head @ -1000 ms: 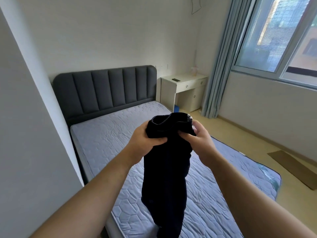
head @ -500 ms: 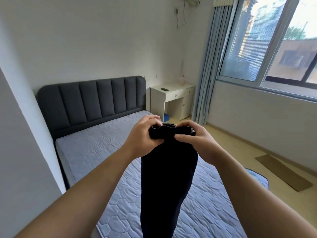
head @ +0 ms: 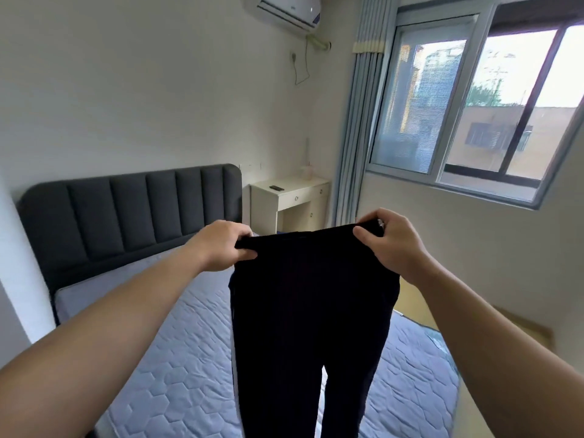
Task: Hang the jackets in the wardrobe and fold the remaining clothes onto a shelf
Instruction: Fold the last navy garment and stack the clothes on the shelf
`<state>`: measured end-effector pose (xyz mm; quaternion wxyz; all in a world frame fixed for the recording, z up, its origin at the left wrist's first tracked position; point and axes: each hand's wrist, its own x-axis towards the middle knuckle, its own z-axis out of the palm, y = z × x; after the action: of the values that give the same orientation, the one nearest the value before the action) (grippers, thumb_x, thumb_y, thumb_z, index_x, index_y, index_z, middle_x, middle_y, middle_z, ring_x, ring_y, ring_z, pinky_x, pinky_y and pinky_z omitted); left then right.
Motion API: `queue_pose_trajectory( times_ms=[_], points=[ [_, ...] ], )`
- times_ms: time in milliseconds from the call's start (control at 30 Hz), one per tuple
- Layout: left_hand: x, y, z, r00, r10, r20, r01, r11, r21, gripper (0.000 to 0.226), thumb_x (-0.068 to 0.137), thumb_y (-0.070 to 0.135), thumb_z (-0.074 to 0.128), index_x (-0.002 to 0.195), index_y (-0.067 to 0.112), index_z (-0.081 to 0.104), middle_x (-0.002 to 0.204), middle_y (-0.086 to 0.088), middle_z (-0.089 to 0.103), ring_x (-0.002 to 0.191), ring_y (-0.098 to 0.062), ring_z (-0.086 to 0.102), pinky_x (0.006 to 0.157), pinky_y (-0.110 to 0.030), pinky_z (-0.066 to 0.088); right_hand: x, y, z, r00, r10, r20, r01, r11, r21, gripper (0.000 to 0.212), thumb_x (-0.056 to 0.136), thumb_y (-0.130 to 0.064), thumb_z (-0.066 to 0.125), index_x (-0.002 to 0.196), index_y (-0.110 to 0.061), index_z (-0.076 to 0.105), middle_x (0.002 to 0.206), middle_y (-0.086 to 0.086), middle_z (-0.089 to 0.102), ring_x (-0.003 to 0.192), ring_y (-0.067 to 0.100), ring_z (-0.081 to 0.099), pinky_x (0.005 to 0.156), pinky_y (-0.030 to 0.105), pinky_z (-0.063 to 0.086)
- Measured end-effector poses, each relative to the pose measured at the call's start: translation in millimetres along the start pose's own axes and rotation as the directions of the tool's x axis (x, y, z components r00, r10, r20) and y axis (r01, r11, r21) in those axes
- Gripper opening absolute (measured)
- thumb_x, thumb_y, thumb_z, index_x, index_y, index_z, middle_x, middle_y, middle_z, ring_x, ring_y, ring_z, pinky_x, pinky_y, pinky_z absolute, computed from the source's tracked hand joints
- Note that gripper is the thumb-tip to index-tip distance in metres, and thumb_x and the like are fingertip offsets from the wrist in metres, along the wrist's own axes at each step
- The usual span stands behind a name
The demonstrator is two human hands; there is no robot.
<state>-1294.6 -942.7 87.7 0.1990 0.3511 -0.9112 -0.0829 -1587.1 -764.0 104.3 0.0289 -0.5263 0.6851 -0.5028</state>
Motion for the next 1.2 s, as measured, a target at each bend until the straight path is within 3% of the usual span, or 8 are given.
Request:
queue_pose_trajectory(
  times_ms=[200,400,500,700,833,967,1067,1200],
  points=[
    [16.5,16.0,-15.2,0.992,-0.077,-0.100,-0.019,0.691,-0.723,0.010,0.087,0.016,0.078,0.097,0.018,0.076,0.088,-0.004,0.076,0.081,-0.014,0.072,0.075,-0.023,0.058,7.3,10.0,-25.4,0.999,0.042,-0.016,-0.043,0.998,-0.047,0.013,0.086,-0.025,0.077,0.090,-0.031,0.066,0.078,-0.003,0.070,0.067,0.016,0.066,0.060,0.027,0.051],
    [21.3,31.3,-10.3,0.994,-0.077,-0.078,-0.021,0.560,-0.829,0.017,0.094,0.008,0.069,0.110,0.011,0.075,0.104,-0.010,0.077,0.097,-0.020,0.073,0.084,-0.021,0.056,14.9,15.4,-38.0,1.000,-0.021,0.020,0.022,0.997,-0.068,0.018,0.089,-0.020,0.074,0.101,-0.033,0.076,0.092,-0.008,0.075,0.087,0.014,0.070,0.082,0.030,0.055],
    [19.5,40.2,-11.0,0.996,-0.050,-0.076,-0.038,0.528,-0.848,0.017,0.094,0.005,0.068,0.109,0.010,0.075,0.105,-0.014,0.075,0.099,-0.024,0.073,0.087,-0.024,0.058,19.3,16.2,-44.2,0.988,-0.006,0.157,0.052,0.957,-0.286,0.029,0.090,-0.017,0.069,0.111,-0.037,0.073,0.103,-0.008,0.074,0.094,0.016,0.068,0.091,0.036,0.055],
    [17.7,83.4,-7.0,0.995,0.079,-0.057,-0.091,0.554,-0.827,0.013,0.096,0.004,0.065,0.106,0.008,0.073,0.103,-0.019,0.072,0.096,-0.026,0.071,0.092,-0.034,0.058,5.6,8.1,-24.0,0.896,0.230,0.379,0.184,0.584,-0.791,0.028,0.081,-0.022,0.062,0.106,-0.034,0.065,0.099,-0.007,0.063,0.106,0.026,0.058,0.081,0.033,0.045],
    [18.3,106.5,-2.0,0.989,0.141,-0.034,-0.113,0.600,-0.792,0.012,0.096,0.004,0.066,0.105,0.009,0.072,0.098,-0.012,0.074,0.092,-0.019,0.071,0.085,-0.026,0.056,-12.2,1.5,3.6,0.776,0.299,0.555,-0.101,0.928,-0.358,0.037,0.065,-0.013,0.076,0.099,-0.026,0.069,0.089,0.002,0.071,0.074,0.026,0.069,0.062,0.032,0.057],
    [16.6,106.2,0.1,0.990,0.142,-0.018,-0.104,0.631,-0.769,0.011,0.097,0.006,0.066,0.104,0.010,0.073,0.098,-0.012,0.074,0.092,-0.019,0.071,0.087,-0.027,0.056,-21.3,-3.6,13.6,0.670,0.213,0.711,-0.405,0.908,0.109,0.030,0.085,-0.022,0.076,0.114,-0.024,0.070,0.101,0.006,0.077,0.072,0.025,0.074,0.059,0.029,0.058],
    [13.7,93.1,1.4,0.995,0.098,0.031,-0.033,0.589,-0.808,0.012,0.097,0.008,0.066,0.105,0.009,0.073,0.101,-0.016,0.073,0.095,-0.022,0.071,0.090,-0.032,0.057,-23.4,-1.7,22.1,0.766,0.213,0.607,-0.334,0.938,0.093,0.023,0.094,-0.032,0.071,0.109,-0.015,0.071,0.097,0.009,0.078,0.087,0.030,0.076,0.083,0.041,0.062],
    [8.4,78.7,8.3,0.992,0.047,0.119,0.086,0.443,-0.892,0.016,0.097,0.006,0.063,0.110,0.002,0.071,0.102,-0.018,0.072,0.097,-0.025,0.070,0.090,-0.032,0.059,-19.7,-3.6,28.6,0.896,0.139,0.421,-0.032,0.967,-0.251,0.039,0.085,-0.062,0.066,0.091,-0.023,0.069,0.082,-0.001,0.074,0.072,0.012,0.071,0.075,0.036,0.061]
  ],
)
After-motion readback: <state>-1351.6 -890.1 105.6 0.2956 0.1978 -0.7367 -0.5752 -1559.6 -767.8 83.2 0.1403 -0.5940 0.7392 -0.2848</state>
